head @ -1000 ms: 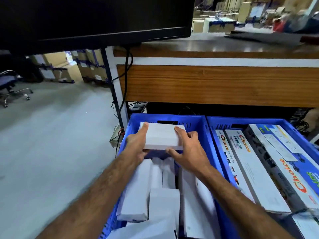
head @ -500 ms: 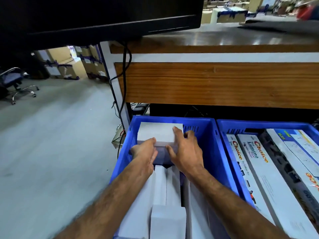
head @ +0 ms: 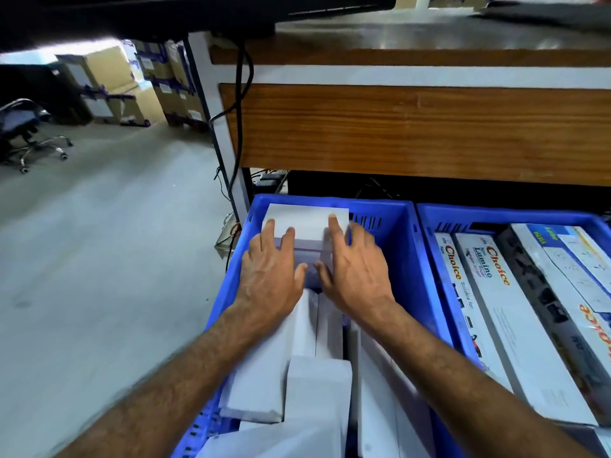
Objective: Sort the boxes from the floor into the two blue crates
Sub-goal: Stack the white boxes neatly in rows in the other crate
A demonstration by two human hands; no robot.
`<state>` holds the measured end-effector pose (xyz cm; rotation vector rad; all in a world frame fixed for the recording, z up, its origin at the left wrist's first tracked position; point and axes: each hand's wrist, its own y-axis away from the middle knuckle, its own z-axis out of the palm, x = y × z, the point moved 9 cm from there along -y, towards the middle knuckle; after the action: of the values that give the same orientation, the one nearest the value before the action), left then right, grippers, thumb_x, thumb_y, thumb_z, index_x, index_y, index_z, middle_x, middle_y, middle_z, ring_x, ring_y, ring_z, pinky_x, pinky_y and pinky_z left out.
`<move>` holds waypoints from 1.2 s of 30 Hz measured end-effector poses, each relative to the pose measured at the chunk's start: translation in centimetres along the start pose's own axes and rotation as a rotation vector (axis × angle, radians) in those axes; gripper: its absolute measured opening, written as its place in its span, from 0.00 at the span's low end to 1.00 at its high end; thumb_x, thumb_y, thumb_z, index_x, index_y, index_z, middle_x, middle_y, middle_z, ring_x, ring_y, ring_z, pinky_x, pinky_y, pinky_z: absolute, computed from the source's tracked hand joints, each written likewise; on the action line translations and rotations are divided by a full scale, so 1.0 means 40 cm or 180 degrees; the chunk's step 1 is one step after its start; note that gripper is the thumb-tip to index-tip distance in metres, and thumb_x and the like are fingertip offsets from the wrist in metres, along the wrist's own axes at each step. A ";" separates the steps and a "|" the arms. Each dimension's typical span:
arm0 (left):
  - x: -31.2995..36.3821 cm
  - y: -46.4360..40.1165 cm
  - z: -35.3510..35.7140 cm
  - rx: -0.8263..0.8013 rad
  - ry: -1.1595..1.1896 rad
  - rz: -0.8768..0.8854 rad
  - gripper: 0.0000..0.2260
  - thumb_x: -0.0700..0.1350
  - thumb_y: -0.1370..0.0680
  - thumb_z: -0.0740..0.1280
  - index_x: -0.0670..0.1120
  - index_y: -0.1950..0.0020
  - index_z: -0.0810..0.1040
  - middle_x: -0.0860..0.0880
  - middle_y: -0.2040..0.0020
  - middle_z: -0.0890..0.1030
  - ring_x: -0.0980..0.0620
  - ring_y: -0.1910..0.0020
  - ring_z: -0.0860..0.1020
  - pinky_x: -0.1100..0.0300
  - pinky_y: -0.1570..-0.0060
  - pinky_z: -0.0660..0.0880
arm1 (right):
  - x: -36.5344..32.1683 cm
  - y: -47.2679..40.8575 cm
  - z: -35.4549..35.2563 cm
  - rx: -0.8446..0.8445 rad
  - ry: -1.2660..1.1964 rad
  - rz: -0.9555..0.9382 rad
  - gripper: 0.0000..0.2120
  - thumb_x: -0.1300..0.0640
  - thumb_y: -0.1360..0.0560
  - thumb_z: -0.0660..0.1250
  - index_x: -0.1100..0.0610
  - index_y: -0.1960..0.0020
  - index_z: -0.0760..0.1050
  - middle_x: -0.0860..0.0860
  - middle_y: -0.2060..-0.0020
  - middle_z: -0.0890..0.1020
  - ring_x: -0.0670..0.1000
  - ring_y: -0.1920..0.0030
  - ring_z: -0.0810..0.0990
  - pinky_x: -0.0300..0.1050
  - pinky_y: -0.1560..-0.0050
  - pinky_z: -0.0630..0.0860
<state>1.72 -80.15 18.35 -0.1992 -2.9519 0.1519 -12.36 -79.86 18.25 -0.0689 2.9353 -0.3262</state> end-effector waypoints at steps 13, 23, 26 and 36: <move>-0.041 0.239 0.082 -0.0847 -0.0397 0.0174 0.35 0.62 0.16 0.55 0.47 0.16 0.46 0.35 0.19 0.52 0.36 0.24 0.63 0.46 0.27 0.64 | -0.077 0.293 -0.041 -0.0452 -0.0203 -0.0629 0.39 0.35 0.18 0.53 0.52 0.16 0.44 0.62 0.19 0.55 0.59 0.21 0.58 0.52 0.21 0.59; -0.093 0.209 0.161 -0.1686 0.0329 -0.0697 0.47 0.70 0.23 0.61 0.53 0.17 0.37 0.33 0.21 0.55 0.31 0.28 0.69 0.43 0.35 0.70 | -0.110 0.374 0.002 -0.1497 -0.0079 -0.1004 0.38 0.34 0.23 0.65 0.51 0.21 0.57 0.52 0.37 0.78 0.57 0.38 0.77 0.53 0.39 0.73; -0.098 0.202 0.180 -0.1685 0.0397 -0.0694 0.50 0.73 0.26 0.62 0.55 0.18 0.34 0.34 0.21 0.56 0.32 0.28 0.70 0.44 0.35 0.70 | -0.097 0.378 -0.004 -0.1551 -0.0095 -0.0975 0.35 0.37 0.24 0.69 0.49 0.24 0.61 0.51 0.39 0.78 0.56 0.39 0.77 0.51 0.41 0.74; -0.090 0.138 0.167 -0.1486 0.0724 -0.0471 0.43 0.74 0.29 0.66 0.49 0.23 0.62 0.40 0.27 0.62 0.38 0.32 0.73 0.49 0.43 0.71 | -0.064 0.354 -0.067 -0.1711 -0.0727 -0.0704 0.34 0.34 0.27 0.72 0.40 0.27 0.62 0.45 0.37 0.77 0.50 0.39 0.75 0.48 0.46 0.72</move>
<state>4.70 -75.81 10.56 -0.0516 -2.7126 -0.5457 -10.72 -65.31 18.15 -0.4710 2.7024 0.4215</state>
